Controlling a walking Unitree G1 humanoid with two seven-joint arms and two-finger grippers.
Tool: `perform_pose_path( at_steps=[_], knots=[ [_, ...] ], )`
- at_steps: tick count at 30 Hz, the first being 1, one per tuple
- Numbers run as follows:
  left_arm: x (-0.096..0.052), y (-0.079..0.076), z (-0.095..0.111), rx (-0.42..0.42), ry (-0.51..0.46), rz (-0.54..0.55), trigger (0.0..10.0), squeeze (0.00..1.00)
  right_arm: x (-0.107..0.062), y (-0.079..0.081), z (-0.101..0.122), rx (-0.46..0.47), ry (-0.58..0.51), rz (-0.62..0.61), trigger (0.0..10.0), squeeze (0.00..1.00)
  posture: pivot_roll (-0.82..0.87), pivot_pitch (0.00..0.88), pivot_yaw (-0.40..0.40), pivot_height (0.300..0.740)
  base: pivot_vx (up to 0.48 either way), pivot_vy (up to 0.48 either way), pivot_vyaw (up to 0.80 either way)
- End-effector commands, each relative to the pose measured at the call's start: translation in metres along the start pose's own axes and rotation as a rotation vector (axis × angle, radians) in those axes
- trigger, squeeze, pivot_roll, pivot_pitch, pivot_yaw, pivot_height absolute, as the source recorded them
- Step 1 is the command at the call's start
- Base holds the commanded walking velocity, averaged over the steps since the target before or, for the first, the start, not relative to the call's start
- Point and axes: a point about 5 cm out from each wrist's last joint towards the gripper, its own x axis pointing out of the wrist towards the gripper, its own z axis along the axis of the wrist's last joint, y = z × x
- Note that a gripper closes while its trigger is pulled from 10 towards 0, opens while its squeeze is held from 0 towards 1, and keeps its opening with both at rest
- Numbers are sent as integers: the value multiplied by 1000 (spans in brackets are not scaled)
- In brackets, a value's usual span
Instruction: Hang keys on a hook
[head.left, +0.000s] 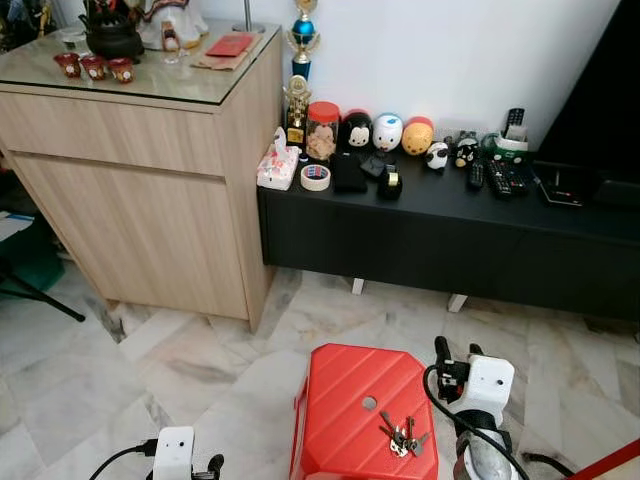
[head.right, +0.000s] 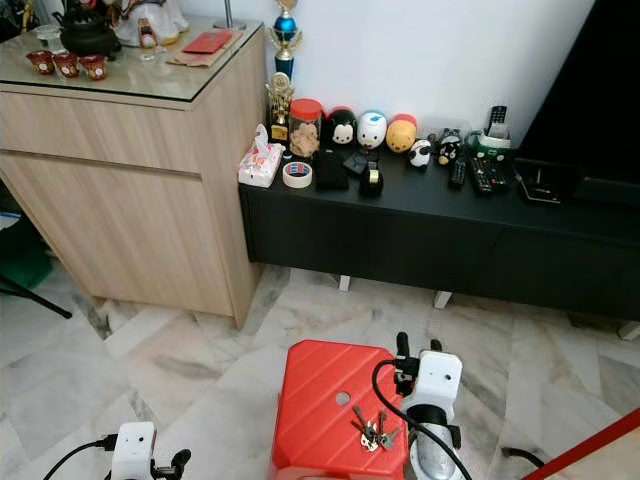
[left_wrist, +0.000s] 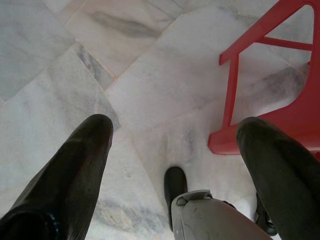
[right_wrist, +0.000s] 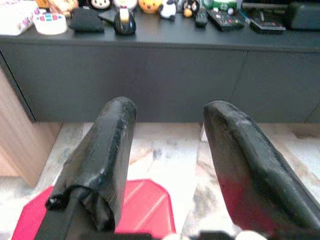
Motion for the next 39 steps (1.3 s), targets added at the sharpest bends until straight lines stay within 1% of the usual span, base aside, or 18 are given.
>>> perform_pose_path(
  at_steps=[1, 3, 5, 9, 13, 25, 30, 32, 34, 35, 37, 38, 39],
  knots=[
    [-1, -2, -3, -5, 6, 1, 10000, 0, 4, 0, 4, 0, 10, -11, 10000, 0, 63, 2, -96, 740, 0, 0, 0],
    [-1, -2, -2, -6, 5, 2, 10000, 0, 5, 0, 3, -1, 26, -20, 10000, 0, 64, 2, -97, 740, 0, 0, 0],
    [-1, -2, -3, -8, 6, 2, 10000, 0, 6, 0, 2, 18, 39, -33, 10000, 0, 65, 4, -97, 725, 0, 0, 0],
    [-1, -3, -4, -8, 12, 1, 10000, 0, 6, 5, 2, 14, 49, -18, 10000, 0, 62, 6, -96, 695, 0, 0, 0],
    [-1, -3, -5, -7, 15, 0, 10000, 0, 7, 5, 2, 13, 54, -21, 10000, 0, 63, 8, -96, 670, 0, 0, 0],
    [-2, -3, -6, -2, 18, -4, 10000, 0, 13, 3, 4, 18, 60, -43, 10000, 0, 65, 10, -92, 666, 0, 0, 0],
    [-2, -3, -7, 1, 23, -2, 10000, 0, 14, 5, 3, 25, 70, -37, 10000, 0, 67, 12, -91, 666, 0, 0, 0],
    [-2, -1, -6, -15, 17, 11, 10000, 0, 14, 6, 3, 27, 73, -35, 10000, 0, 67, 12, -91, 666, 0, 0, 0],
    [-1, 5, 1, -35, -15, 45, 10000, 0, 14, 7, 2, 27, 80, -29, 10000, 0, 67, 12, -91, 666, 0, 0, 0],
    [1, 7, 8, -40, -48, 58, 10000, 0, 14, 7, 2, 29, 80, -28, 10000, 0, 63, 12, -90, 666, 0, 0, 0],
    [3, 10, 18, -32, -97, 72, 10000, 0, 14, 7, 2, 30, 79, -27, 10000, 0, 64, 13, -89, 666, 0, 0, 0],
    [5, 12, 31, -26, -156, 83, 10000, 0, 15, 7, 2, 31, 79, -23, 10000, 0, 64, 13, -89, 666, 0, 0, 0],
    [5, 13, 36, -25, -178, 86, 10000, 0, 15, 7, 2, 32, 80, -22, 10000, 0, 64, 13, -89, 666, 0, 0, 0]
  ],
)
